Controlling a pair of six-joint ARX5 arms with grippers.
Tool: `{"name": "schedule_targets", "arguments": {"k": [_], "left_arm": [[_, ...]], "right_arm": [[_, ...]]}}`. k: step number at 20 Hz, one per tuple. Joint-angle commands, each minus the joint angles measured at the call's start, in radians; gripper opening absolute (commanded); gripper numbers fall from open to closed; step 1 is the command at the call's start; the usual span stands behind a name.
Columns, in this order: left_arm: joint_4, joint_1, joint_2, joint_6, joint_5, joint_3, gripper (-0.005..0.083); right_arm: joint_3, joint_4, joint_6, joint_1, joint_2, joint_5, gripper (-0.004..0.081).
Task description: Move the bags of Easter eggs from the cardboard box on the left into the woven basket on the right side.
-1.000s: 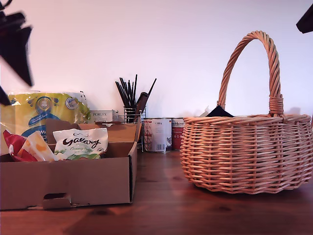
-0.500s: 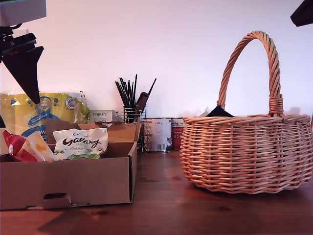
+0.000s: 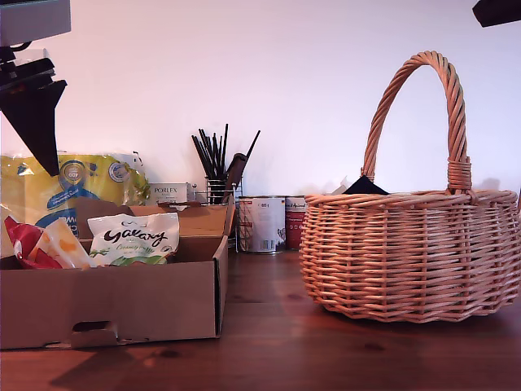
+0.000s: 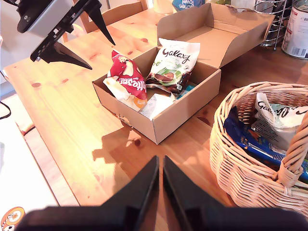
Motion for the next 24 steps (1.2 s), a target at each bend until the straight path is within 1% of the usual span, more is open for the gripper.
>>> {"name": "schedule_targets", "arguments": {"k": [1, 6, 9, 12, 15, 18, 20, 24], "left_arm": [[-0.001, 0.007, 0.018, 0.019, 0.008, -0.012, 0.0644], [-0.002, 0.016, 0.080, 0.060, 0.037, -0.012, 0.0644], [-0.018, 0.016, 0.146, 0.137, 0.034, -0.004, 0.0644], [-0.019, 0.016, 0.198, 0.171, 0.034, 0.035, 0.0644], [-0.022, 0.016, 0.238, 0.171, 0.034, 0.098, 0.0641], [-0.041, 0.016, 0.261, 0.170, 0.060, 0.154, 0.0641], [-0.077, 0.016, 0.264, 0.171, 0.077, 0.166, 0.0641], [-0.072, 0.039, 0.277, 0.198, 0.084, 0.166, 0.0641]], "right_arm": [[0.006, 0.003, -0.005, 0.004, -0.003, -0.004, -0.0013], [0.006, 0.000, -0.005, 0.004, -0.003, -0.003, -0.0013], [0.006, -0.016, -0.005, 0.004, -0.003, -0.003, -0.0013], [0.006, -0.025, -0.005, 0.004, -0.003, -0.003, -0.0013], [0.006, -0.027, -0.010, 0.004, -0.003, -0.003, -0.0013], [0.006, -0.027, -0.020, 0.004, -0.003, -0.003, -0.0013], [0.006, -0.027, -0.021, 0.004, -0.003, -0.003, -0.0013], [0.006, -0.024, -0.021, 0.004, -0.003, -0.003, -0.0013]]}}
